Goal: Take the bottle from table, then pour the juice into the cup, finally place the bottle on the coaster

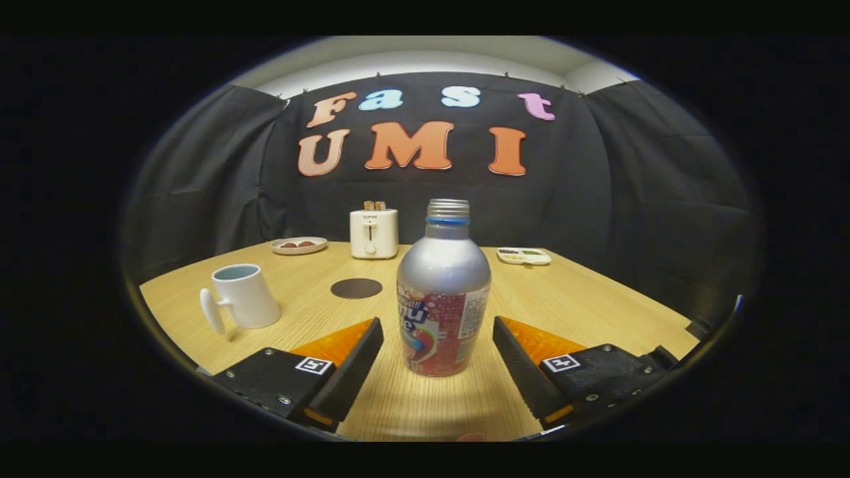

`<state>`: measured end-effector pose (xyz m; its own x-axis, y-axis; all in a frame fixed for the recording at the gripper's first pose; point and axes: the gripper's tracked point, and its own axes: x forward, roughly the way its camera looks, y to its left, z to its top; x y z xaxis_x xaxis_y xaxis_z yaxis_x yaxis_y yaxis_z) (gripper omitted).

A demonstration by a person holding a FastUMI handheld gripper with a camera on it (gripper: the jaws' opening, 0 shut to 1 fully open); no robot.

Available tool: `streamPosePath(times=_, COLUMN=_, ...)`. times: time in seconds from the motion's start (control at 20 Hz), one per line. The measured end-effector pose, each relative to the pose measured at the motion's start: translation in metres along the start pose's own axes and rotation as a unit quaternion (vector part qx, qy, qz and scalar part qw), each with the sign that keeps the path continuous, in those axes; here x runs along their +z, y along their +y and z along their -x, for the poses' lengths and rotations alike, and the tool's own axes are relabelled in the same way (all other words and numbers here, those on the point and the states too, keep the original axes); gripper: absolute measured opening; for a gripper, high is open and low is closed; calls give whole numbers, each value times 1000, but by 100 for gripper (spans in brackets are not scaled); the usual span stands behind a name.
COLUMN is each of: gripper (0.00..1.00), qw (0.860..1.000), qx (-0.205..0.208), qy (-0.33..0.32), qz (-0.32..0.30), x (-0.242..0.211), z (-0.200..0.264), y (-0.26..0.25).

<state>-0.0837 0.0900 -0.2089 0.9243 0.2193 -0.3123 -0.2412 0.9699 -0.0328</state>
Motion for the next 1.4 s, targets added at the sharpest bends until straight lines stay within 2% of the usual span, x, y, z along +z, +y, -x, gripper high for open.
streamPosePath(times=0.25, gripper=98, qw=1000, qx=-4, qy=6, qz=-4, x=6, z=-24, y=3)
streamPosePath(times=0.3, gripper=93, qw=1000, qx=-3, qy=7, qz=-1, x=7, z=-26, y=5)
streamPosePath(times=0.35, gripper=83, qw=1000, qx=-2, qy=9, qz=2, x=7, z=-25, y=7)
streamPosePath(times=0.45, gripper=79, qw=1000, qx=0, qy=14, qz=14, x=7, z=-22, y=8)
streamPosePath(times=1.05, gripper=78, qw=992, qx=-10, qy=-10, qz=121, x=42, z=-6, y=35)
streamPosePath(times=1.4, gripper=78, qw=971, qx=-8, qy=-19, qz=240, x=68, z=-12, y=62)
